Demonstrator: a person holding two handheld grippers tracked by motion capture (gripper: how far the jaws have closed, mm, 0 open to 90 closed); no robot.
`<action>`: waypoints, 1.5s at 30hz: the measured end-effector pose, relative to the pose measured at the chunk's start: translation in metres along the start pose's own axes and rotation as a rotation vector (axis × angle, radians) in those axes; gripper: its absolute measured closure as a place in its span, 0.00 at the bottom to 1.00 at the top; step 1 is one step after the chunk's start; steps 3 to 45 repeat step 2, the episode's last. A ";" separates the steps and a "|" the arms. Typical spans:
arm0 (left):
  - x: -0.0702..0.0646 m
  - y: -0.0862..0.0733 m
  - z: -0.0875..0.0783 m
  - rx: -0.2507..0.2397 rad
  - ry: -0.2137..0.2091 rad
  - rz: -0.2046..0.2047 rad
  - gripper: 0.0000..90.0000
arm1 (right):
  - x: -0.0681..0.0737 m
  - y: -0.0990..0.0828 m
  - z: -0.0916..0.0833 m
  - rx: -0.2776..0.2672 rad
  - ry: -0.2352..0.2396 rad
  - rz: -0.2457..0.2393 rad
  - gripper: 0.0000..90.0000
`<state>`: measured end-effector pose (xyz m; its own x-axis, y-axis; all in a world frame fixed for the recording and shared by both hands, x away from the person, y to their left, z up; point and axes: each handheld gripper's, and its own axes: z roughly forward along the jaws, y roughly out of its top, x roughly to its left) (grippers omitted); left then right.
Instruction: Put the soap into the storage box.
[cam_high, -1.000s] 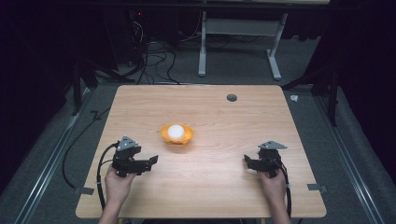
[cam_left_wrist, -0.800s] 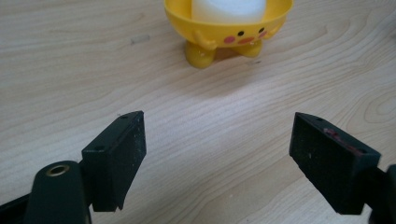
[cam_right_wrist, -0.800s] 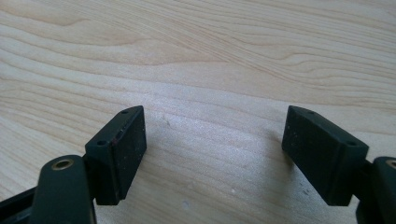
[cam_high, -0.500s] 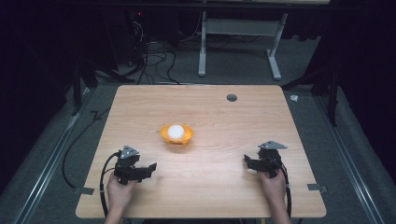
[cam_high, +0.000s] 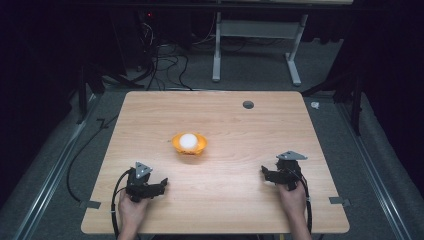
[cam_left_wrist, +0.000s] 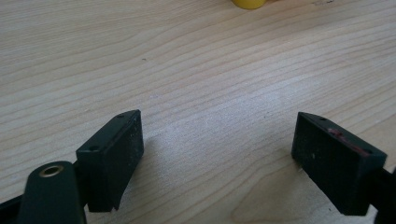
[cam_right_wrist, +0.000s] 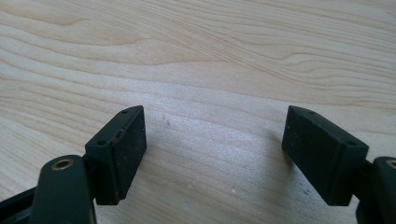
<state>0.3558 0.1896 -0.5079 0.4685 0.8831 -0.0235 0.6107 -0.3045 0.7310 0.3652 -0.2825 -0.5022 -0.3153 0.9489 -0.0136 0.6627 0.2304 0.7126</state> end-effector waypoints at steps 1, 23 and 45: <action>0.000 0.000 0.000 0.001 0.001 0.000 0.19 | 0.000 0.000 0.000 0.000 0.000 0.000 0.25; 0.000 0.000 0.000 0.001 0.001 0.000 0.19 | 0.000 0.000 0.000 0.000 0.000 0.000 0.25; 0.000 0.000 0.000 0.001 0.001 0.000 0.19 | 0.000 0.000 0.000 0.000 0.000 0.000 0.25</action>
